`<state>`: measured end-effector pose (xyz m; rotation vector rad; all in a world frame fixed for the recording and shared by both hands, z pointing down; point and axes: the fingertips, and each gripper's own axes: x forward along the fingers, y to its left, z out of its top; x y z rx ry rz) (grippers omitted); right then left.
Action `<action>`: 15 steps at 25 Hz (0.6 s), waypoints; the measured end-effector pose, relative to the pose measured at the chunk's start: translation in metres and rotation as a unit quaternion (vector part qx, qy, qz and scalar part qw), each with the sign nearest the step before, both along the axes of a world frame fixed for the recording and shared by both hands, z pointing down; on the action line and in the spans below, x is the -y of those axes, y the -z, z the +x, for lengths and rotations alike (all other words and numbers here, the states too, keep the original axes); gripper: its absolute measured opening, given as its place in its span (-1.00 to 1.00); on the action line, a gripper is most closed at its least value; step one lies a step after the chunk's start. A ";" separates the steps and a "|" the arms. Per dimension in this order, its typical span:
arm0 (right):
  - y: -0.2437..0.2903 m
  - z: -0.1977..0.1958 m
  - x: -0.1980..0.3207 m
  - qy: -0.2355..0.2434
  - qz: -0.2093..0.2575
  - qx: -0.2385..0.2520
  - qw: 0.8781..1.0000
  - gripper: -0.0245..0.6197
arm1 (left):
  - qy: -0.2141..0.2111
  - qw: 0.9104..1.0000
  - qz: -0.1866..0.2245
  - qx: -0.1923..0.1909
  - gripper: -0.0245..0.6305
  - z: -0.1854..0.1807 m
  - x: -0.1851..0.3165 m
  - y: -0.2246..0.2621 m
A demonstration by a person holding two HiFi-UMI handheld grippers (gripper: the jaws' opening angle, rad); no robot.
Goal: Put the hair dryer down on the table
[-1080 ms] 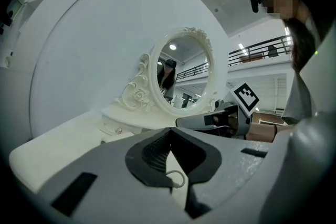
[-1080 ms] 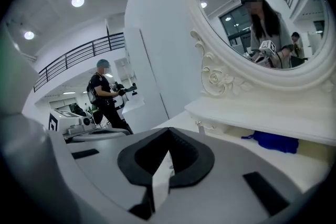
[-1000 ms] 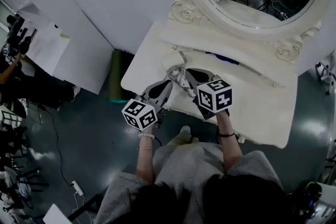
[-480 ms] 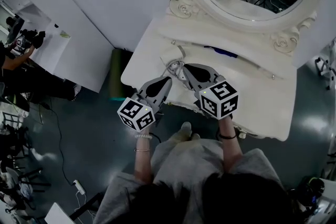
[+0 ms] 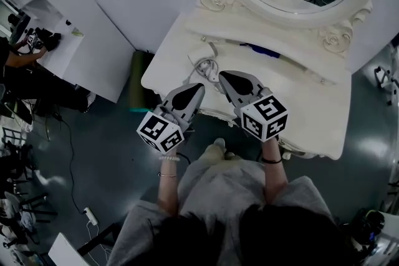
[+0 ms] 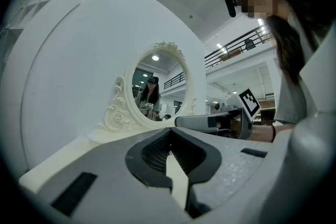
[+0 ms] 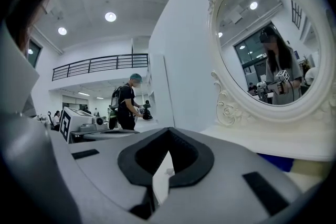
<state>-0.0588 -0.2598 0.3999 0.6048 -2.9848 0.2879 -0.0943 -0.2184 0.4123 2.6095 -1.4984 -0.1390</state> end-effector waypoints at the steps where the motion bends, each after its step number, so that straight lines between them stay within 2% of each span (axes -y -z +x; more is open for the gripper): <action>1: 0.000 0.003 -0.001 -0.001 0.003 0.000 1.000 -0.93 | -0.002 1.000 0.004 0.001 -0.91 0.003 -0.001 0.001; 15: 0.006 0.016 -0.005 -0.003 0.028 -0.004 1.000 -0.93 | -0.016 1.000 0.019 0.018 -0.91 0.019 -0.002 0.010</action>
